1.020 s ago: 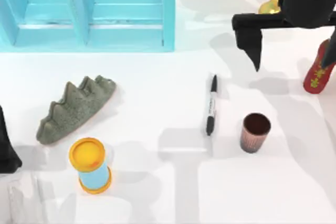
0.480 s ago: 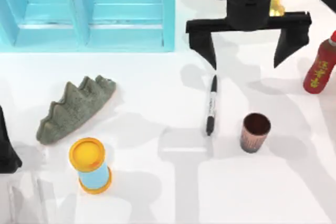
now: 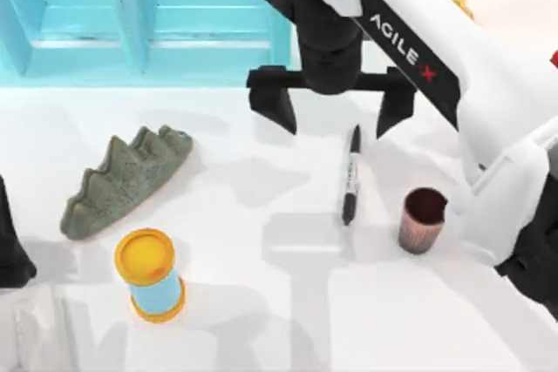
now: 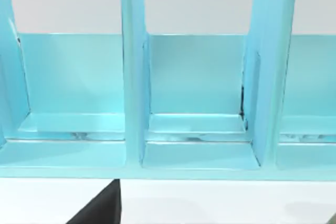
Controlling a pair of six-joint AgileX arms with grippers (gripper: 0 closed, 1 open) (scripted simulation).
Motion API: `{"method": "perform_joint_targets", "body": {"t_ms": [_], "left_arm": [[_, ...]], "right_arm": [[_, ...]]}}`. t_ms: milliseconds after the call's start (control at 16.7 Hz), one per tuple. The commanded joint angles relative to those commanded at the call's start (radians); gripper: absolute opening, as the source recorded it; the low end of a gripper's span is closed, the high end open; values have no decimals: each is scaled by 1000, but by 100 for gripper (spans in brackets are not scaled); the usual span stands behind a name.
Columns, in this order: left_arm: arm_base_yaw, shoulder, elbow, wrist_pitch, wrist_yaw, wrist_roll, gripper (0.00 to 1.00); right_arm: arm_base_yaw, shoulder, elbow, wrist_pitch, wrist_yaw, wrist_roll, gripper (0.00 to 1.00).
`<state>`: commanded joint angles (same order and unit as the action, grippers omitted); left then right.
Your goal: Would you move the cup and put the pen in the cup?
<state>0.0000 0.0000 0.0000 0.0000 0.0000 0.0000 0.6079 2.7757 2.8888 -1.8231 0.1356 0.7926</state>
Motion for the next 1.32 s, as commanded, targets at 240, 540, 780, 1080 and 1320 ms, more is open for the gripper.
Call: {"method": "perform_joint_targets", "body": {"t_ms": [240,540,780,1080,1320], "left_arm": [[0,0,0,0,0,0,100],[0,0,0,0,0,0,100],[0,0,0,0,0,0,100],[0,0,0,0,0,0,100],[0,0,0,0,0,0,100]], "right_arm": [[2,11,11,-1,3,6,100],[-2,96,108,19,0,2,100],[-5,78,6,67,5,0,100],[-9,17,-170,185,5,-5,100],[-13,-40,-336,296,4,-9,100]]}}
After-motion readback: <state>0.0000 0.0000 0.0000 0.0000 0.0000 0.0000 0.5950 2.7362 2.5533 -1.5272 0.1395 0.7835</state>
